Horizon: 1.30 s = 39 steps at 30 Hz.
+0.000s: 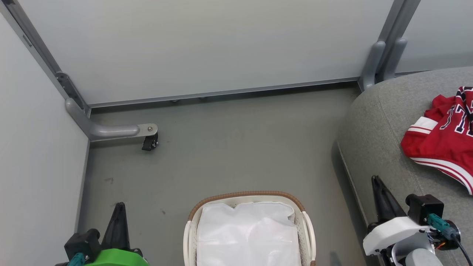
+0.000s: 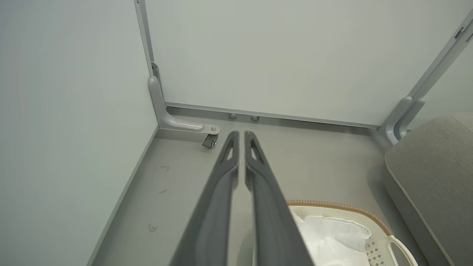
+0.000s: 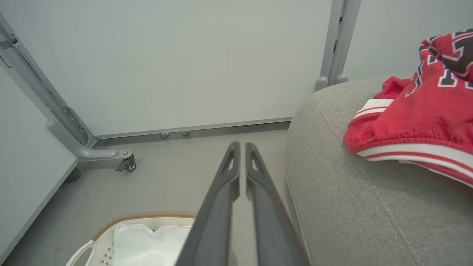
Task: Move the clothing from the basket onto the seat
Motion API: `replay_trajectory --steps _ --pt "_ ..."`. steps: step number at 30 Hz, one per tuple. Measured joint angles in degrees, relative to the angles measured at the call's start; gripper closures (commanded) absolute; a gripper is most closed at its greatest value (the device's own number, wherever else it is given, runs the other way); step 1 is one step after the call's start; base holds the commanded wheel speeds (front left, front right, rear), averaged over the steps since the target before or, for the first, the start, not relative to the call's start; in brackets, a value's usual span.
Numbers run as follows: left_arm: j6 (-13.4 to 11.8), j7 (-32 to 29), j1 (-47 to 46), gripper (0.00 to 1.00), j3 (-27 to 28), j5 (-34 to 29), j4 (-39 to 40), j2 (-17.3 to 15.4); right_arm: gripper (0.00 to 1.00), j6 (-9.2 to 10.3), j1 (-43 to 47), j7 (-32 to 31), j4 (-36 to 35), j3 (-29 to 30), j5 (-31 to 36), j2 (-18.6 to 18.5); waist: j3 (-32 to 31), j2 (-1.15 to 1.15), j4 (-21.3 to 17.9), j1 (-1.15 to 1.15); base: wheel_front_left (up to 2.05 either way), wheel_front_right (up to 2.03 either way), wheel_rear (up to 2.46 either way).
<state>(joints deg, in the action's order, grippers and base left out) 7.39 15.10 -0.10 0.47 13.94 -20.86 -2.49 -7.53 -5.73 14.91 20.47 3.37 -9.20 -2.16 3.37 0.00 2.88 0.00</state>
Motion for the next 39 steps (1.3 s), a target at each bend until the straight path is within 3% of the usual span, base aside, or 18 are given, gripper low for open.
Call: replay_trajectory --steps 39 --pt "0.0 -9.6 -1.5 1.0 2.5 34.8 2.7 0.0 1.0 0.01 0.2 -9.4 -2.6 1.3 -36.9 -0.1 -1.0 0.0 -0.9 0.0 0.0 0.0 0.0"
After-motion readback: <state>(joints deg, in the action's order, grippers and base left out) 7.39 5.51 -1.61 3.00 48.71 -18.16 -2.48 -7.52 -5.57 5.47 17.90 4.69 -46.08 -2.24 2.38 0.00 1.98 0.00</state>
